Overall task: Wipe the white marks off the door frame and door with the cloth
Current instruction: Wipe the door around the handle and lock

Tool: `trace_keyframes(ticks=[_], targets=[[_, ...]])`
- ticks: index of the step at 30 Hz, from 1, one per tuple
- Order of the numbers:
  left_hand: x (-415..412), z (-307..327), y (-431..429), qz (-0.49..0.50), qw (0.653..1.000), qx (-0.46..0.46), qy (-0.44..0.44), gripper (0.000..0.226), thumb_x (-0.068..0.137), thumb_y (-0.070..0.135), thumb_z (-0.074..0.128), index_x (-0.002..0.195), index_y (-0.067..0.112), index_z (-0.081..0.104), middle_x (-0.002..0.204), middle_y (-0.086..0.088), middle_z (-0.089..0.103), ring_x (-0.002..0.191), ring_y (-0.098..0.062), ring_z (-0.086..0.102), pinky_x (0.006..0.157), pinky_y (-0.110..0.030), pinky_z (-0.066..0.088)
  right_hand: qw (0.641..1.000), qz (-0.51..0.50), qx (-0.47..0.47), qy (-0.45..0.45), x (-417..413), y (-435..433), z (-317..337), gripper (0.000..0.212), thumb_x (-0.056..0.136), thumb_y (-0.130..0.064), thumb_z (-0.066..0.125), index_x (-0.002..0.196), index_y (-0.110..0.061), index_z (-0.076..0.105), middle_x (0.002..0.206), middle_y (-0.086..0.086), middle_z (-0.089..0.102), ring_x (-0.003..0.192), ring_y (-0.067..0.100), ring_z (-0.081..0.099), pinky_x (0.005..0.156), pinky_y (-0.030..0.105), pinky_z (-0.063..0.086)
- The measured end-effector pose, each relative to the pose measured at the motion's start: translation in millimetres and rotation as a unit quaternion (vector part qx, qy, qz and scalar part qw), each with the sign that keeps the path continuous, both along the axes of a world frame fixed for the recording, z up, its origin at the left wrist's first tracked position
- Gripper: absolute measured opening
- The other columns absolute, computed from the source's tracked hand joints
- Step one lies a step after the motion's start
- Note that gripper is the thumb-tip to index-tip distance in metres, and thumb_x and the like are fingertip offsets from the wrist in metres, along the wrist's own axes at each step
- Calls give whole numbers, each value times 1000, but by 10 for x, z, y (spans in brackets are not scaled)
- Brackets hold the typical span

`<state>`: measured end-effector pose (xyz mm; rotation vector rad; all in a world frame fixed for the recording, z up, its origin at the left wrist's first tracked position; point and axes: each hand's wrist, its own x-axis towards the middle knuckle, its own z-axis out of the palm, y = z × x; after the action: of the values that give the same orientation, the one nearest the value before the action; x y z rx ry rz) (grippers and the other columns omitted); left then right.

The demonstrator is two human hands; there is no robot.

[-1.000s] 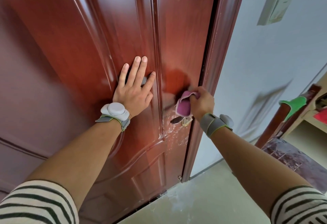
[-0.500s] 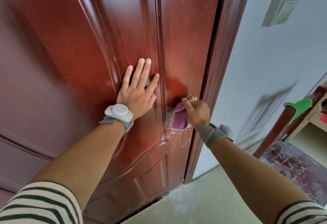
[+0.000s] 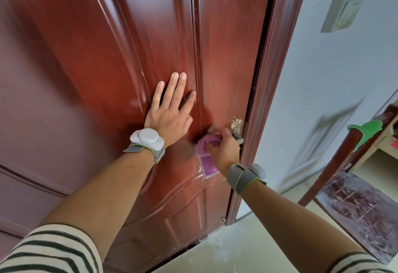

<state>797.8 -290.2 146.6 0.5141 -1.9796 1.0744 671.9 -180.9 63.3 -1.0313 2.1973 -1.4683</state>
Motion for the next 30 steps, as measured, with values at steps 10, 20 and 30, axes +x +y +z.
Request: trace_keyframes(ticks=[10,20,30], targets=[[3,9,-4,-8,1000,3,0,45,85,18,49,127,15,65,151,-24,40,143,-36,32,121,-49,16,993,104,43,43,72,62,-59,30,71,-1,65,92,-18,77,84,1,73,79,19,65,76,27,51],[2,2,-12,-1,1000,-5,-2,44,87,18,45,127,16,65,150,-24,41,143,-37,33,121,-50,17,974,-107,-90,176,-939,91,504,26,81,-7,54,101,-21,63,104,4,58,83,17,53,72,23,35],[-30,-22,-18,6,1000,-16,-2,46,87,19,45,129,17,65,150,-24,41,142,-38,34,119,-52,21,970,-65,213,101,-1220,323,-95,16,81,-15,58,89,-18,72,89,9,68,76,27,55,67,27,39]])
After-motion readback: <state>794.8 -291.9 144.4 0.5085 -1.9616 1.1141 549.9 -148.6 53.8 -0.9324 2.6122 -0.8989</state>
